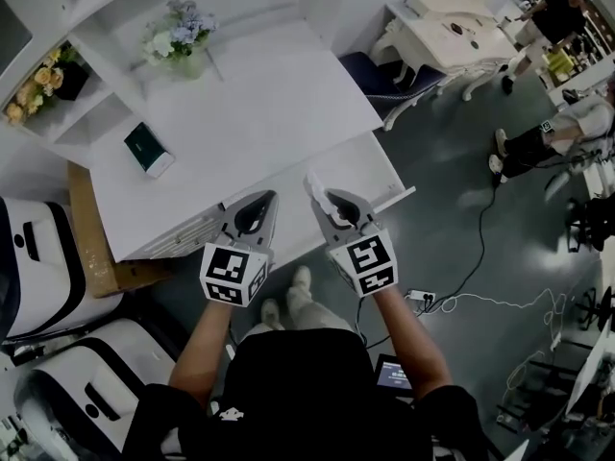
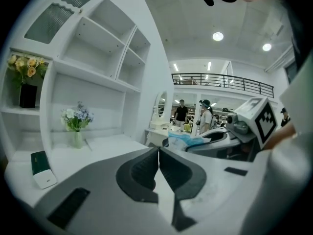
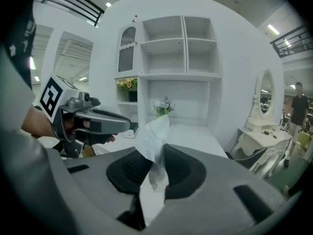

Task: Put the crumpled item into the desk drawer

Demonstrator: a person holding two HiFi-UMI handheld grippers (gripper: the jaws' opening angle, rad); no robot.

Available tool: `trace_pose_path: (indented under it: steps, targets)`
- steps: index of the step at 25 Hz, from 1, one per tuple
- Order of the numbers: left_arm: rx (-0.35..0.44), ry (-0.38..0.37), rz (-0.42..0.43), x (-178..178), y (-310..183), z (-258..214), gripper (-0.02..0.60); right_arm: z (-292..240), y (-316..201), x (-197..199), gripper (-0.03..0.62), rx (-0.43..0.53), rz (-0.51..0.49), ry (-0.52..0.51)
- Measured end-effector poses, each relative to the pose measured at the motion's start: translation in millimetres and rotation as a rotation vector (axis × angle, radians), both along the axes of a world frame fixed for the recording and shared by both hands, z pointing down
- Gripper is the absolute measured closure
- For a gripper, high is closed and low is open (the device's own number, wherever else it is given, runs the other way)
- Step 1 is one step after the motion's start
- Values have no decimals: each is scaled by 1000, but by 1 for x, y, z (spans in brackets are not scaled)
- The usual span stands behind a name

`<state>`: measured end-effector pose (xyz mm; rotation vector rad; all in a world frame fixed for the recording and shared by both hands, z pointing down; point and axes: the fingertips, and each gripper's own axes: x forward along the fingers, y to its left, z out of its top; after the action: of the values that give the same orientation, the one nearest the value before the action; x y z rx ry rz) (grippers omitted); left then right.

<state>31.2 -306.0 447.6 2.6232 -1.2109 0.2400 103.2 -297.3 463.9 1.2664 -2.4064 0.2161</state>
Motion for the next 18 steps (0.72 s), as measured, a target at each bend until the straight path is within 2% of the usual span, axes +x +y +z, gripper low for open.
trace_pose_path:
  steps: [7, 12, 18]
  targets:
    - [-65, -12, -18, -5, -4, 31, 574, 36, -5, -13, 534, -72, -59, 39]
    - [-106, -65, -31, -9, -2, 57, 574, 63, -4, -16, 534, -122, -101, 82]
    - [-157, -77, -53, -14, -1, 85, 574, 95, -2, -21, 534, -192, -144, 123]
